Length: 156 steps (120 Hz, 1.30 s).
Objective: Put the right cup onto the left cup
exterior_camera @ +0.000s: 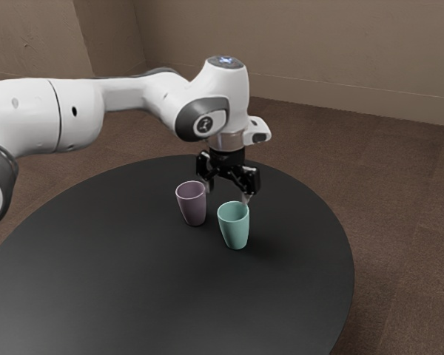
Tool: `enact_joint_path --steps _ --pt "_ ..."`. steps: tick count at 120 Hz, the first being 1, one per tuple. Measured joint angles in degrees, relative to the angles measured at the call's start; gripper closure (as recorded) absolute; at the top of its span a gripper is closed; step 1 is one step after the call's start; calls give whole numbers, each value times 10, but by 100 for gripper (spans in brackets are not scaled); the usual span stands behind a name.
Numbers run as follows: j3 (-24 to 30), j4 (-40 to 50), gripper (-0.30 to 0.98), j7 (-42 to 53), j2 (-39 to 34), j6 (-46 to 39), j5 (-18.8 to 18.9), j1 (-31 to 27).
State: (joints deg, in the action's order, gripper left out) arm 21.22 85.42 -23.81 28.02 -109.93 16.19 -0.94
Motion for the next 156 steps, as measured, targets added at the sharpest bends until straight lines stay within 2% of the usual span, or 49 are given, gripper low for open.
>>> enact_joint_path --steps 59,126,138,156 --pt "2 6 0 -52 53 -65 34 11" --pt "1 4 2 -90 88 -98 49 22" --pt "-1 4 8 -94 97 -103 49 22" --pt "-2 4 30 -99 98 -107 49 22"
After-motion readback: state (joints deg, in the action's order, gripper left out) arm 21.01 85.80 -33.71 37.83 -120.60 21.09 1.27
